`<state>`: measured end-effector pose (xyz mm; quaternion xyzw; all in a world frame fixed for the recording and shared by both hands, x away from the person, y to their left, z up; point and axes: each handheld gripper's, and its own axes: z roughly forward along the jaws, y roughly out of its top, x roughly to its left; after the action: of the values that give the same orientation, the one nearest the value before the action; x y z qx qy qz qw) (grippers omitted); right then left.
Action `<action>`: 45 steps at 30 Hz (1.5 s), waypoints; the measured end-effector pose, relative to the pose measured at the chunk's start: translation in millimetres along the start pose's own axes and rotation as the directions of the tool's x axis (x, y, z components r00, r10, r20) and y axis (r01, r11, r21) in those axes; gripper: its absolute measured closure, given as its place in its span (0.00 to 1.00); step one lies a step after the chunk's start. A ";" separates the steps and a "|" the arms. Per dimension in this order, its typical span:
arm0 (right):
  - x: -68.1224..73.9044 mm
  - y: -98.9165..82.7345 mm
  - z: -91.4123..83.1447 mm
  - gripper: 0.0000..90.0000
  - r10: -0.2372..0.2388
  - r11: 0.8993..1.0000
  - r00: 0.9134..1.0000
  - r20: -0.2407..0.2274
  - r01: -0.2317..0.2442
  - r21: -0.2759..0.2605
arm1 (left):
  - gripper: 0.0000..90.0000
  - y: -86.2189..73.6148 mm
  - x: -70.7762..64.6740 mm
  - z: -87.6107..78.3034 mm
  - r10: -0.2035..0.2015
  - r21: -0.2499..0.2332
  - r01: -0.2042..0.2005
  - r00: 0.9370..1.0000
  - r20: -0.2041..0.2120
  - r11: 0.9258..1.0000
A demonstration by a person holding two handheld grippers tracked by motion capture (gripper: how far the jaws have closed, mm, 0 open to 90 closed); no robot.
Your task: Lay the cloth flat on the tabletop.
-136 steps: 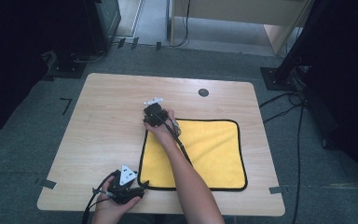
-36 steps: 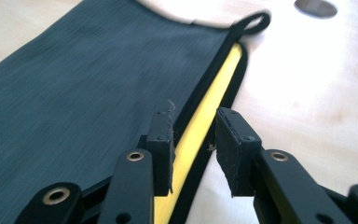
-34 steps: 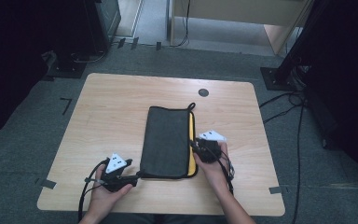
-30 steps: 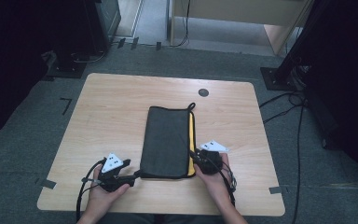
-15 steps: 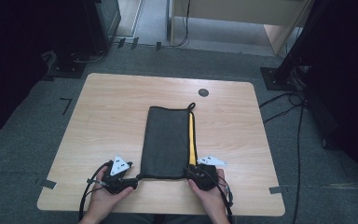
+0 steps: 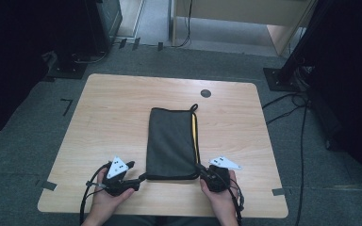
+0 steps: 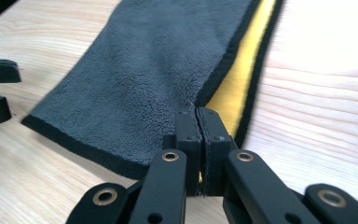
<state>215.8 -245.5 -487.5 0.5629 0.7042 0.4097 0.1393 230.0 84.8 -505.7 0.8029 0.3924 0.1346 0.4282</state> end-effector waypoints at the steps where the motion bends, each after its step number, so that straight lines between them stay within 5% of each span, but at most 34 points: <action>1: -2.3 -0.7 0.8 0.98 -0.002 1.000 1.000 0.011 0.002 0.006 | 0.35 0.4 -1.4 4.0 0.004 0.014 -0.004 1.000 0.005 1.000; 6: -9.7 -10.5 14.8 0.87 -0.032 0.995 0.998 0.048 0.027 0.096 | 0.36 5.9 -5.1 11.1 -0.002 0.018 0.003 1.000 -0.017 1.000; 11: -9.1 -7.9 11.7 0.73 -0.036 0.997 0.996 0.083 0.030 0.064 | 0.37 9.7 -2.8 16.9 -0.042 0.024 0.043 0.998 -0.045 0.999; 15: -8.4 -6.8 6.1 0.68 -0.055 0.998 0.990 0.128 0.051 0.038 | 0.37 14.0 3.3 8.6 -0.087 -0.031 0.086 0.996 -0.019 0.996; 18: -7.9 -7.4 5.9 0.65 -0.057 0.998 0.990 0.131 0.054 0.024 | 0.37 16.0 3.6 10.1 -0.113 -0.030 0.112 0.994 -0.015 0.993; 21: -6.2 -9.6 13.1 0.60 -0.077 0.996 0.990 0.118 0.072 0.046 | 0.37 15.5 -6.2 22.7 -0.060 0.042 0.061 0.998 -0.035 0.997; 24: -2.9 -14.2 20.9 0.62 -0.137 0.989 0.980 0.143 0.127 0.075 | 0.37 12.2 -11.4 30.6 -0.016 0.117 0.026 0.996 -0.086 0.993; 30: 2.8 -18.4 18.8 0.67 -0.139 0.988 0.980 0.145 0.127 0.093 | 0.38 7.9 -15.3 25.6 0.019 0.147 -0.002 0.994 -0.112 0.989; 36: 12.9 -31.3 3.2 0.61 -0.170 0.978 0.981 0.095 0.156 0.137 | 0.38 -0.8 -18.9 14.2 0.049 0.157 -0.035 0.995 -0.087 0.987; 39: 9.2 -25.2 2.5 0.56 -0.164 0.980 0.983 0.078 0.153 0.130 | 0.38 -2.5 -18.9 13.3 0.044 0.146 -0.031 0.995 -0.086 0.989; 40: -2.0 -4.1 6.2 0.61 -0.134 0.989 0.987 0.084 0.129 0.066 | 0.38 -2.6 -20.0 13.7 0.048 0.148 -0.034 0.994 -0.093 0.988; 41: -2.0 -4.1 6.2 0.61 -0.134 0.989 0.987 0.084 0.129 0.066 | 0.38 -2.6 -20.0 13.7 0.048 0.148 -0.034 0.994 -0.093 0.988; 42: -12.3 21.0 16.2 0.68 -0.115 0.993 0.988 0.103 0.113 0.027 | 0.38 -3.2 -21.4 14.2 0.045 0.141 -0.031 0.994 -0.099 0.990; 45: -26.0 53.8 40.3 0.76 -0.077 0.997 0.990 0.118 0.076 0.017 | 0.38 -3.9 -21.3 14.1 0.043 0.135 -0.030 0.994 -0.098 0.990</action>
<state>287.4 -250.5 -480.1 0.5597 0.7183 0.3656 0.1928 221.8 62.0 -514.6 0.8290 0.4068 0.1560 0.3507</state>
